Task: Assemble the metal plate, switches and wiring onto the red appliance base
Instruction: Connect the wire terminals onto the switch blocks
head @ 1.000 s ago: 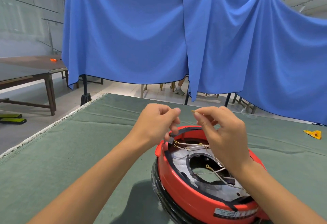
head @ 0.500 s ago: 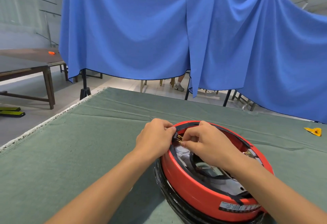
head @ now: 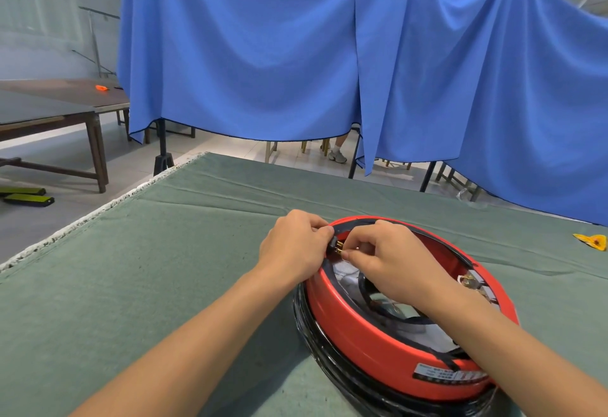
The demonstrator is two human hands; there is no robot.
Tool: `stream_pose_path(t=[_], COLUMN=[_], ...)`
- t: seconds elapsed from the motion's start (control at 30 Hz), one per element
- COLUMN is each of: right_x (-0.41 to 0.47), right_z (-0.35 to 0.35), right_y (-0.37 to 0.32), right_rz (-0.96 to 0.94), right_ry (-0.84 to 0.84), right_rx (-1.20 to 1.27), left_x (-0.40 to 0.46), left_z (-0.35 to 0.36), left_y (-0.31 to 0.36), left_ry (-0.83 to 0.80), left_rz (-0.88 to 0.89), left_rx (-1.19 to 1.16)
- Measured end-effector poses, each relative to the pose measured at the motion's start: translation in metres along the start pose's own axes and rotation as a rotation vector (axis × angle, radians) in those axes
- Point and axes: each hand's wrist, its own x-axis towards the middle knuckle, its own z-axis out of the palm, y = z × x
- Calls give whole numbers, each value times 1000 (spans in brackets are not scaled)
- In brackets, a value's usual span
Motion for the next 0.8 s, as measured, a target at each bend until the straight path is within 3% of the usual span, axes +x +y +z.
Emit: stream_pose_path(t=[0.5,0.8], right_x=[3,7], right_z=[1,2], right_y=[3,-1], right_rz=[6,-87], right_ry=[15,-60], right_rx=[32,-120], left_x=[-1,-3], left_z=[0,2], left_y=[0,-1], left_ry=[9,41], left_rz=[7,18], left_rx=[6,3])
